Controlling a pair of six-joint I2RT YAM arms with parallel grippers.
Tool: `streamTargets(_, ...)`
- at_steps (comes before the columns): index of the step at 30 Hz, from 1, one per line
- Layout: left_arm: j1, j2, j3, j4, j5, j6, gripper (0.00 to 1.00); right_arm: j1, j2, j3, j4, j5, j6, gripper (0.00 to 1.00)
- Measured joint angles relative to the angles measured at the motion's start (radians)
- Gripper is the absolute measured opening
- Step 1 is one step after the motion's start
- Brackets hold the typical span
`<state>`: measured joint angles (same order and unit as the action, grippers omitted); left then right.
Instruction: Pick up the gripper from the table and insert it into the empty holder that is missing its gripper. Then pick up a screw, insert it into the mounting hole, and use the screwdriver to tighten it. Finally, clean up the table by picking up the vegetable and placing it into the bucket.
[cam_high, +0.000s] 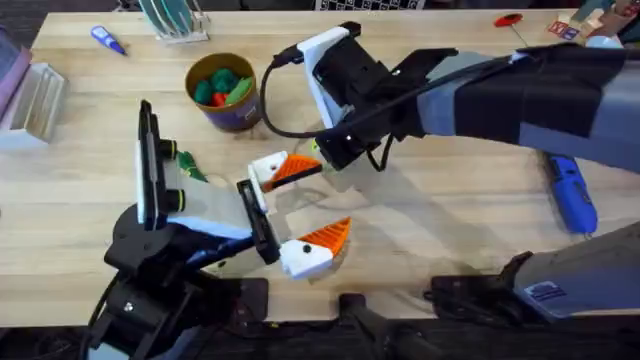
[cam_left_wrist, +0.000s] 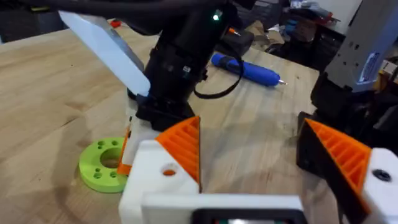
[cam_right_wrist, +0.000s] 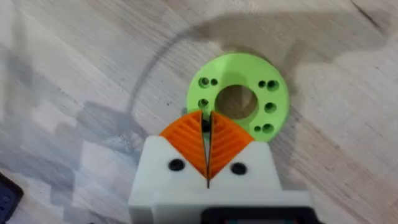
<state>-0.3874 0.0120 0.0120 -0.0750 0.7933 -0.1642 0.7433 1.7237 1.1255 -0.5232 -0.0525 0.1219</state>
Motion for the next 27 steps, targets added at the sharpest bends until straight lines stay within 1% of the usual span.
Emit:
streamTargets(6, 0.0, 0.0, 0.0, 0.0, 0.0, 0.0, 0.987, -0.018, 0.0, 0.008, -0.018, 0.002, -0.004, 0.007)
streamTargets(11, 0.0, 0.0, 0.0, 0.0, 0.0, 0.0, 0.986, -0.081, 0.0, 0.071, -0.091, 0.013, -0.029, 0.007)
streamTargets(16, 0.0, 0.0, 0.0, 0.0, 0.0, 0.0, 0.986, -0.123, -0.01, 0.205, -0.242, 0.016, -0.082, 0.007)
streamTargets(21, 0.0, 0.0, 0.0, 0.0, 0.0, 0.0, 0.986, -0.118, -0.023, 0.368, -0.406, 0.015, -0.121, 0.007)
streamTargets(27, 0.0, 0.0, 0.0, 0.0, 0.0, 0.0, 0.986, -0.085, -0.026, 0.612, -0.6, -0.01, -0.195, 0.007)
